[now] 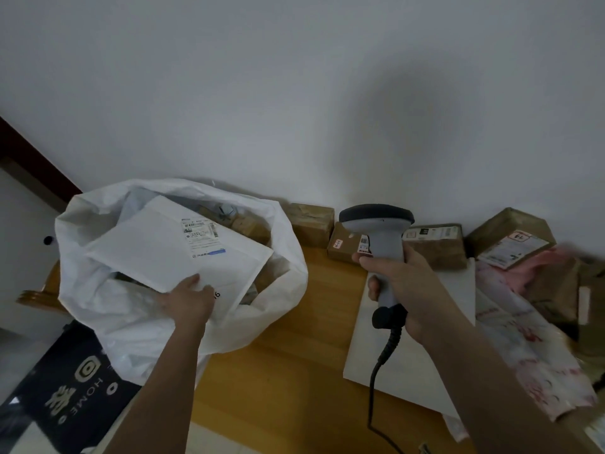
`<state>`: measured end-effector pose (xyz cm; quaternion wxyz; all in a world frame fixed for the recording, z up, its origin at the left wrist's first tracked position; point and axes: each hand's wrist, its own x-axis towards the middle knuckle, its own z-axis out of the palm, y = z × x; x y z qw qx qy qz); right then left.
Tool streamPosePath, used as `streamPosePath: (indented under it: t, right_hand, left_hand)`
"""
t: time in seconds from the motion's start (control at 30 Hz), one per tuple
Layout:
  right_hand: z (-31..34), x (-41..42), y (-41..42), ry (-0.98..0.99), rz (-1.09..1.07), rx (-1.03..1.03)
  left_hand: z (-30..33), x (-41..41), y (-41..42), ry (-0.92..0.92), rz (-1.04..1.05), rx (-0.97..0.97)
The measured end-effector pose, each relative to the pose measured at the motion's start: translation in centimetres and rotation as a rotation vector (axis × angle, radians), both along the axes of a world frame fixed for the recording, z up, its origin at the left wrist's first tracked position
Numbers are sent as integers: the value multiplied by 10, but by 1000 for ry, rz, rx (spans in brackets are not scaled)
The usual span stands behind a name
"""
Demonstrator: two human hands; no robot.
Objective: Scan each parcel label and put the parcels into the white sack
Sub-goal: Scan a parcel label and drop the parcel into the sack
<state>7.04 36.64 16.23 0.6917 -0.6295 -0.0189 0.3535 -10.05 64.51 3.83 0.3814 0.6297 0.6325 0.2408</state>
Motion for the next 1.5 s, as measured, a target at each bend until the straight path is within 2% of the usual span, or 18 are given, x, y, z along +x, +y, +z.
streamPosePath:
  t: [0.27, 0.43, 0.57, 0.67, 0.77, 0.87, 1.03, 1.1, 1.23, 1.4, 1.5]
  right_hand:
    - [-23, 4, 1, 73, -1, 34]
    - [-49, 6, 17, 285, -18, 81]
    - [-72, 0, 38, 433, -39, 62]
    - [-82, -12, 56, 530, -34, 33]
    - [-94, -23, 76, 589, -81, 39]
    - [-104, -32, 102, 681, -187, 103]
    - [-120, -53, 148, 748, -291, 165]
    - [-123, -60, 161, 771, -305, 160]
    - [-119, -67, 173, 752, -284, 42]
    - [-100, -62, 173, 578, -218, -99]
    - [-81, -56, 178, 418, -197, -114]
  left_hand:
    - [6, -19, -24, 65, -144, 16]
    - [27, -32, -33, 186, -289, 93]
    - [32, -45, -31, 308, -434, 240]
    - [27, -54, -21, 456, -628, 345]
    - [25, -58, 0, 658, -734, 523]
    - [30, -58, 30, 770, -823, 619]
    - [37, -55, 72, 851, -1088, 642]
    - [37, -53, 90, 860, -1122, 602]
    - [33, -46, 112, 918, -1179, 575]
    - [28, -31, 123, 982, -1142, 588]
    - [39, -18, 129, 887, -1119, 425]
